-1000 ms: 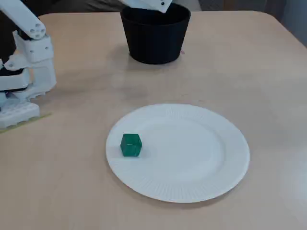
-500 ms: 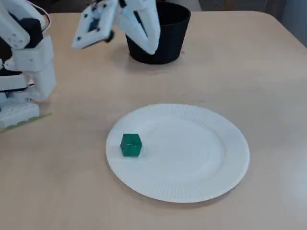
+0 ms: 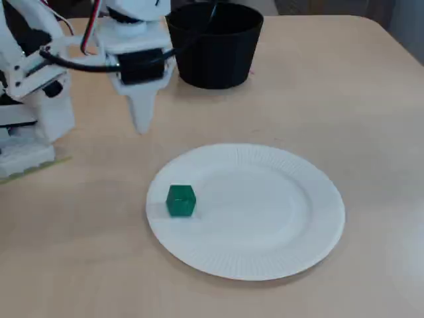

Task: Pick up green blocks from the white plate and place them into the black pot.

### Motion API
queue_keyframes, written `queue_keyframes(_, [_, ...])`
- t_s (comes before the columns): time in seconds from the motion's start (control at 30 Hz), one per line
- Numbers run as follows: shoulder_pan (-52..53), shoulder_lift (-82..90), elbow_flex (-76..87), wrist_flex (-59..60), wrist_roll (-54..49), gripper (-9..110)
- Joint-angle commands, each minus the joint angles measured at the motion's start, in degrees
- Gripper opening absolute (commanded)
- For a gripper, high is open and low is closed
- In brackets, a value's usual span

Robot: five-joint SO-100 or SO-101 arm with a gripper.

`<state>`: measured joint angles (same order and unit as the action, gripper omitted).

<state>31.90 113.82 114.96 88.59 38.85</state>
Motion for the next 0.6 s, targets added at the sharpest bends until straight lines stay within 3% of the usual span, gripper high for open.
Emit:
queue_keyframes(0.0, [2.37,-2.72,-3.16,0.97,-0.18,-2])
queue_keyframes(0.27, [4.31,-13.97,-8.79,2.55,-6.5,24])
queue_keyframes(0.57, [3.78,-17.58,-9.49,-4.04,-9.32,29])
